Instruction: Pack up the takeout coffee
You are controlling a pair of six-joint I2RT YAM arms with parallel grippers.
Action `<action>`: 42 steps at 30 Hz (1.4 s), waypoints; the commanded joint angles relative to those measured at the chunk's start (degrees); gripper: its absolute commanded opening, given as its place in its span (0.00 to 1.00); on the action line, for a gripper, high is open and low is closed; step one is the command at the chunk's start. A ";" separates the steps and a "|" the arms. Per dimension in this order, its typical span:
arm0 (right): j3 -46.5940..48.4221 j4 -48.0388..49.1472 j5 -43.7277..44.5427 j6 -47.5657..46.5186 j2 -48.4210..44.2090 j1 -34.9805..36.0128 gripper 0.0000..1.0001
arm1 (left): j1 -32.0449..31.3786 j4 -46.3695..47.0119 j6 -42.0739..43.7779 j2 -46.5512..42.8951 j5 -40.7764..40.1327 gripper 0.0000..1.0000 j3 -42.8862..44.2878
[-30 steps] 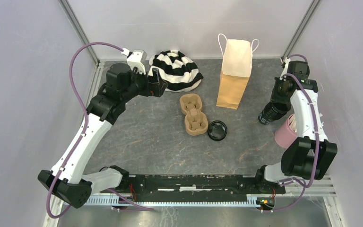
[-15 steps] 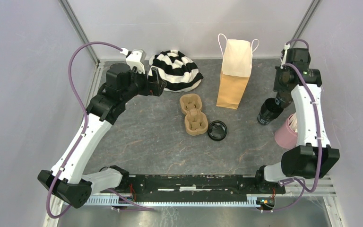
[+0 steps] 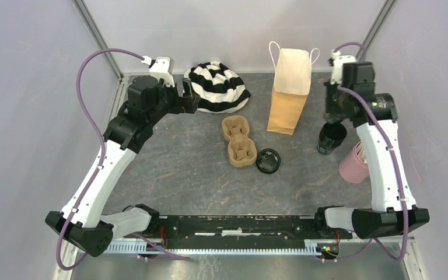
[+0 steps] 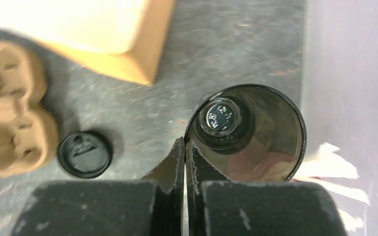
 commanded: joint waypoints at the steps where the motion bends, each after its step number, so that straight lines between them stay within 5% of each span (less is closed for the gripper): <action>1: -3.86 1.85 -6.69 -2.67 -2.73 10.39 0.00 | -0.41 -0.08 -0.43 0.01 -2.97 1.00 3.28; 10: -18.24 8.34 -16.05 -3.18 -7.31 35.53 0.00 | -0.32 -2.38 -2.48 1.08 -5.56 1.00 4.31; 18: -23.74 15.97 -16.97 -10.79 2.07 54.32 0.00 | -0.26 -6.27 -6.83 4.38 -3.15 1.00 6.35; 33: -39.88 23.49 -14.00 -10.89 0.75 64.62 0.00 | -0.23 -10.79 -17.68 0.02 -2.82 1.00 -0.08; 37: -40.86 23.63 -12.10 -10.41 -1.37 64.77 0.06 | -0.23 -10.79 -17.69 0.39 -2.78 1.00 0.48; 42: -41.01 26.21 -8.57 -7.81 -4.64 64.74 0.00 | -0.24 -10.54 -18.44 1.19 -2.60 1.00 1.70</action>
